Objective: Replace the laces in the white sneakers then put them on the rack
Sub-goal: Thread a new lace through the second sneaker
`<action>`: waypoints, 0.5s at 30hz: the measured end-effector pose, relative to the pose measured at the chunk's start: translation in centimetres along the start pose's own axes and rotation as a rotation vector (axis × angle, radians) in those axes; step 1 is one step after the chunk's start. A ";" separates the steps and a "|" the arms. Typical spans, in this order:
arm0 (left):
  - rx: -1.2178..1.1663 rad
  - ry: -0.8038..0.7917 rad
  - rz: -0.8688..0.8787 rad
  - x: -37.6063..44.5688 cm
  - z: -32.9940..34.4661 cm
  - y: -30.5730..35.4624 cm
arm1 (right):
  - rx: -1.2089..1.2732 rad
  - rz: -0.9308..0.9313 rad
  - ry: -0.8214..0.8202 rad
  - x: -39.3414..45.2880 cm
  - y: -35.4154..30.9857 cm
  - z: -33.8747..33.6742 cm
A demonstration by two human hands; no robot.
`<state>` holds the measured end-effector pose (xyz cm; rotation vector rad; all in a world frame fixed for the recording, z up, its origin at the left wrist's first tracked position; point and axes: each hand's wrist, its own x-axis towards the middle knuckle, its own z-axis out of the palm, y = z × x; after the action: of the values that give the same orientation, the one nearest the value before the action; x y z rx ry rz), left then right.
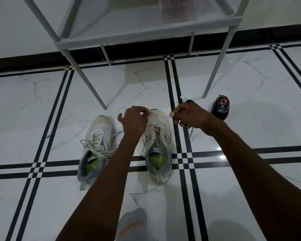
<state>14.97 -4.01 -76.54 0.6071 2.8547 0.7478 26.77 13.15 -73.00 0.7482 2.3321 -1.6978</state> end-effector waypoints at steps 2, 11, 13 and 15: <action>0.002 -0.008 -0.057 0.5 -0.2 -1.6 | 0.011 -0.003 -0.003 0.1 0.3 -0.2; -0.131 0.029 0.106 0.0 0.9 -2.0 | 0.032 -0.006 -0.028 0.5 -0.2 0.9; -0.204 -0.036 0.137 0.1 0.8 -2.8 | 0.038 -0.005 -0.025 0.5 0.0 0.8; -0.406 -0.204 0.313 -0.8 0.8 -1.6 | 0.043 -0.011 -0.029 0.6 -0.2 0.9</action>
<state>15.30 -5.28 -77.99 1.0048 2.3516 1.1935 26.01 12.43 -73.43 0.7152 2.2919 -1.7563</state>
